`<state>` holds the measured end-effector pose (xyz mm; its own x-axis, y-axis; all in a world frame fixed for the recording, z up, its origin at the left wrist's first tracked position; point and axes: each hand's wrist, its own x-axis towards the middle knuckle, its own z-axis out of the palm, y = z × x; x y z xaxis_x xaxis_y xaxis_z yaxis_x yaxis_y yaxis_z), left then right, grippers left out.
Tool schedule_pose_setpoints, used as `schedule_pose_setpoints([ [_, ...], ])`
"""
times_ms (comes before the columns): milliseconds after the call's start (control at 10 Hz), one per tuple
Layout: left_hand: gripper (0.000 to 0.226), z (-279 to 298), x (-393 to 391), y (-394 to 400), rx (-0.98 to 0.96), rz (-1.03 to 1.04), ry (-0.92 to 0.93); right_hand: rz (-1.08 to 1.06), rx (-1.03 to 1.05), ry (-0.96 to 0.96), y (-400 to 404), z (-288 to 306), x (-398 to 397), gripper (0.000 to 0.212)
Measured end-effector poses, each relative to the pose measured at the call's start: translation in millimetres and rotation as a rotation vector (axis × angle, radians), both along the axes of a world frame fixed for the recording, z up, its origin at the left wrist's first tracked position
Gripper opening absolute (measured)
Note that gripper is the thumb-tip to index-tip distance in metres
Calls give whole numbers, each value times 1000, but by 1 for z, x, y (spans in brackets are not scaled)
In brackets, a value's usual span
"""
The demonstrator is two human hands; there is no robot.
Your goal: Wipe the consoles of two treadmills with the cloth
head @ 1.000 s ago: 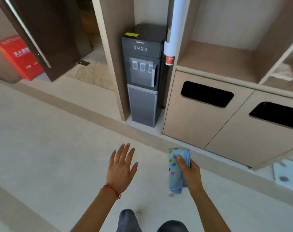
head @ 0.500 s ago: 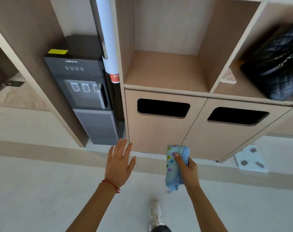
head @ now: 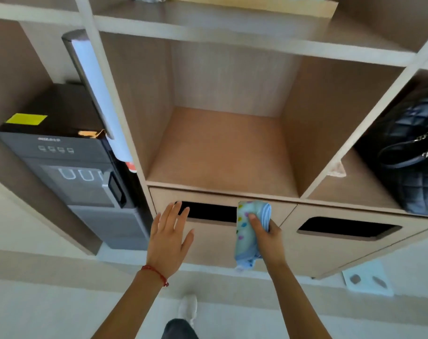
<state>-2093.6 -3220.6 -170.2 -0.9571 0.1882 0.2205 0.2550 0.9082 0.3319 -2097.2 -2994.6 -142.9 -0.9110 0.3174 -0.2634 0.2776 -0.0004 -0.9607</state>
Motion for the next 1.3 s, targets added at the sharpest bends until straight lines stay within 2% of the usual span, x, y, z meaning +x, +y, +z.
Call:
schedule_pose_setpoints([
  [300,65,7,-139,8,-56,-128,33,-118,195,38,8,19,-121,17],
  [600,69,1,-202,15,-129,-181,-80,-121,418,-44,15,17,-190,30],
  [900,71,-10,-208,20,-158,-152,-147,-165,741,-141,18,-14,-198,51],
  [1100,71,-15,-210,21,-119,-149,-135,-163,692,-160,21,-14,-194,52],
  [1300,68,-18,-203,20,-66,-194,-59,-179,706,21,16,-18,-160,54],
])
